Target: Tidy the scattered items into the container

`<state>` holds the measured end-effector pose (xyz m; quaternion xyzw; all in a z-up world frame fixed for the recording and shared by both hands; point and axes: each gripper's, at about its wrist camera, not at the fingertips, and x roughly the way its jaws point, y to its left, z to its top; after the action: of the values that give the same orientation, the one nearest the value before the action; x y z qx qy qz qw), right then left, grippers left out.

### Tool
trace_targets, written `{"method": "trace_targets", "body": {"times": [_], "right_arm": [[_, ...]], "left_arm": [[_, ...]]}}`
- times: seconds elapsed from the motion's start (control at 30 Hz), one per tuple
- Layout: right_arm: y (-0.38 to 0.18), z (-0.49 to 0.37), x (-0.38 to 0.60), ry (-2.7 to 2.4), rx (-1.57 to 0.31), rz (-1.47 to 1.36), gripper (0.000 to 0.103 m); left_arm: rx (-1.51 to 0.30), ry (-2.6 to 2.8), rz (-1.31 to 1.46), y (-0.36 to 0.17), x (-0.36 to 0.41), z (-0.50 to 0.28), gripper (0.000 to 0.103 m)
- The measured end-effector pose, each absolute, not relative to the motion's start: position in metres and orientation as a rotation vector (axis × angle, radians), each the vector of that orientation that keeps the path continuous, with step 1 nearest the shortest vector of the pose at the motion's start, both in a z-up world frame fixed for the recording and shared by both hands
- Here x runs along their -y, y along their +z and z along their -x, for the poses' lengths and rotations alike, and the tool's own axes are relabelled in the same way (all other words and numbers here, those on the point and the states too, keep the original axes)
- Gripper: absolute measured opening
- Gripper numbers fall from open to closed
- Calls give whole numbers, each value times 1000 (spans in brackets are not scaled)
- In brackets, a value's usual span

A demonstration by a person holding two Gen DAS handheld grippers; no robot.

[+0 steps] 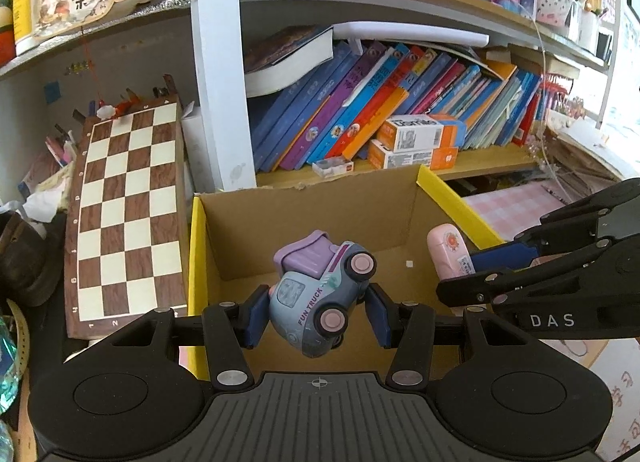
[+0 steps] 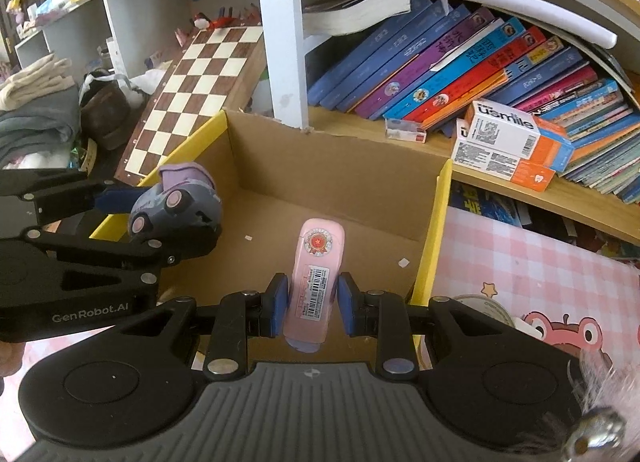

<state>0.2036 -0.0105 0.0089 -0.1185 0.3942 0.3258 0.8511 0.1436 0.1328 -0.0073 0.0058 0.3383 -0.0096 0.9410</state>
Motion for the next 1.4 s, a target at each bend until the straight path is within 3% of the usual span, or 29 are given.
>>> {"method": "trace_targets", "body": {"times": [1.4], "right_arm": [[-38,-243,-30,786,-946,471,26]], "left_arm": [[-794,-20,-251,-45,-130,-186,50]]}}
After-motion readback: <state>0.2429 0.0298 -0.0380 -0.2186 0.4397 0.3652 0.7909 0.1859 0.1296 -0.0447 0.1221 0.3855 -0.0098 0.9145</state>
